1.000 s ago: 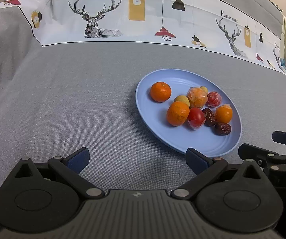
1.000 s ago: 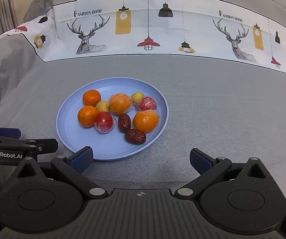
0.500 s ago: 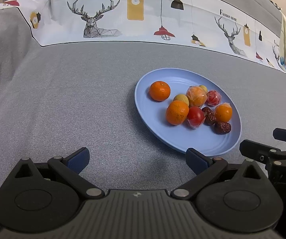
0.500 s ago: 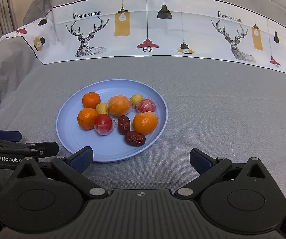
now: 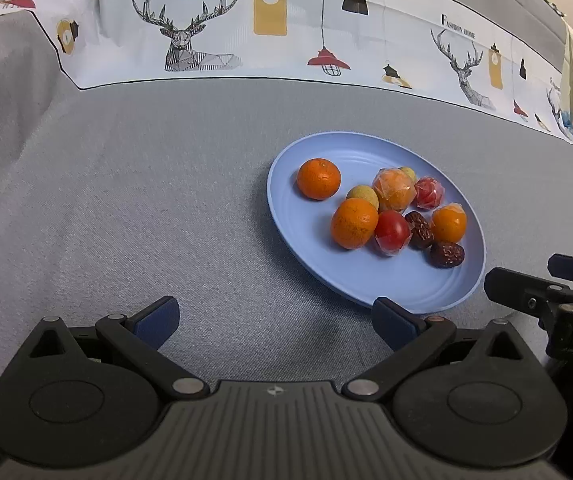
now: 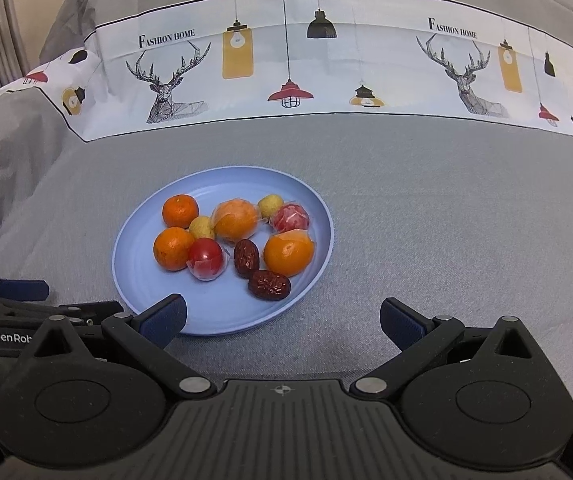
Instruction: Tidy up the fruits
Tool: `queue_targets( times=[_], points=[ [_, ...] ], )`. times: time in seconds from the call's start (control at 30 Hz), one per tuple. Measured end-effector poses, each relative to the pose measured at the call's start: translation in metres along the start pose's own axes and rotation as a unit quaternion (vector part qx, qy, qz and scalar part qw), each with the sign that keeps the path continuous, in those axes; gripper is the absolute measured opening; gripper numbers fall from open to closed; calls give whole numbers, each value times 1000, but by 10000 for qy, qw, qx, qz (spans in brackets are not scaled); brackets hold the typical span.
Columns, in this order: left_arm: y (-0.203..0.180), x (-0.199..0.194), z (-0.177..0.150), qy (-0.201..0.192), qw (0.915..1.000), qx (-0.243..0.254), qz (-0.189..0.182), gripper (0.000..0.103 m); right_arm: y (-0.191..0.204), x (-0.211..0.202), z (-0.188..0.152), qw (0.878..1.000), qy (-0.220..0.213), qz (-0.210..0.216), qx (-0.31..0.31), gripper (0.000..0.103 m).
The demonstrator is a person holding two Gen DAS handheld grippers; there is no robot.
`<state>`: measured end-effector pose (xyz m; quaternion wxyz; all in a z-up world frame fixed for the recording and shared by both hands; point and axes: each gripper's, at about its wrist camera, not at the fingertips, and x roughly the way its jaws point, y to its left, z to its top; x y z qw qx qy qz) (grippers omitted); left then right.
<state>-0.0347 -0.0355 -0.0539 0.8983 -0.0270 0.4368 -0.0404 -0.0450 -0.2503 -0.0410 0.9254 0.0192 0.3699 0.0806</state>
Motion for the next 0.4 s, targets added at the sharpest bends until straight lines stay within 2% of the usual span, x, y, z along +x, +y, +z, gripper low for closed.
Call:
queue_targets(
  times=[0.4],
  points=[
    [2,2,3,-90,9999,-40,-92,102,-3,8,10,9998,-11,131,113,102]
  ],
)
